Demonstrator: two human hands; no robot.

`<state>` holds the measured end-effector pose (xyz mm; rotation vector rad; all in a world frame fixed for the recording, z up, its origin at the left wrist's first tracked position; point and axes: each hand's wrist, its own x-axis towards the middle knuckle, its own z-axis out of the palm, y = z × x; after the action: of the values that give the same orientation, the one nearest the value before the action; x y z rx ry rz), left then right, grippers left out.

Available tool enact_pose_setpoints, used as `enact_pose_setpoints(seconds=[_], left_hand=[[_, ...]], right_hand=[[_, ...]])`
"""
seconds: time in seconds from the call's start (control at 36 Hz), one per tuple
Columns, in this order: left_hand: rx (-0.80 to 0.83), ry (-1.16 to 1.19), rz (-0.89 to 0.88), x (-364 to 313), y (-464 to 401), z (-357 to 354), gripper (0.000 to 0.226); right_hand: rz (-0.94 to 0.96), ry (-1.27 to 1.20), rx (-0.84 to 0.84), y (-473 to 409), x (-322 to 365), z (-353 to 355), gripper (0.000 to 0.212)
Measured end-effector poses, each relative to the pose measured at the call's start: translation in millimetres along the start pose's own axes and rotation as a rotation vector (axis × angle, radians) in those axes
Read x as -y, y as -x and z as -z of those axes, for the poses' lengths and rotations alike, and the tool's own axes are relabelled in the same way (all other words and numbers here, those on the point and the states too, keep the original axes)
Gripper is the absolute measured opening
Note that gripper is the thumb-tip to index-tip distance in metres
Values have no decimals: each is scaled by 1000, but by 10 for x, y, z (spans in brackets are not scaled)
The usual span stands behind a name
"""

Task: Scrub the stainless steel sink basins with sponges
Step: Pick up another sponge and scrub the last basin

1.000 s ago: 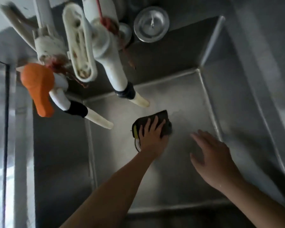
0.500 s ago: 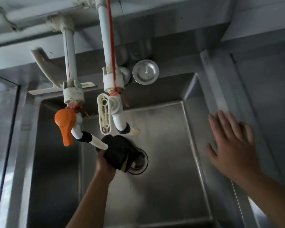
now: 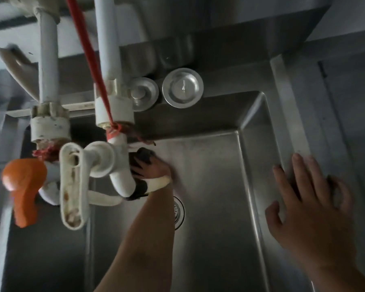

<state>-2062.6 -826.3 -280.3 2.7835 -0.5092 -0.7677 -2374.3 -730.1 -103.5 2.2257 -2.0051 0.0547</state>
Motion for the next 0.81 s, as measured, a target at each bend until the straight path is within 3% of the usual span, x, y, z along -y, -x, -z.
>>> enact_pose_setpoints(seconds=[0.14, 0.33, 0.47, 0.61, 0.81], left_hand=[[-47, 177, 25, -529, 121, -284, 60], [55, 211, -7, -756, 543, -624, 60], [192, 203, -156, -915, 1136, -876, 61], [375, 61, -504, -946, 1567, -1120, 60], [508, 35, -596, -958, 1519, -1114, 58]], right_hand=[[-23, -10, 25, -12, 12, 25, 78], [-37, 1, 51, -32, 8, 64, 81], [-22, 8, 27, -36, 0, 79, 79], [-21, 15, 62, -30, -1, 77, 78], [-29, 29, 171, -39, -24, 84, 80]])
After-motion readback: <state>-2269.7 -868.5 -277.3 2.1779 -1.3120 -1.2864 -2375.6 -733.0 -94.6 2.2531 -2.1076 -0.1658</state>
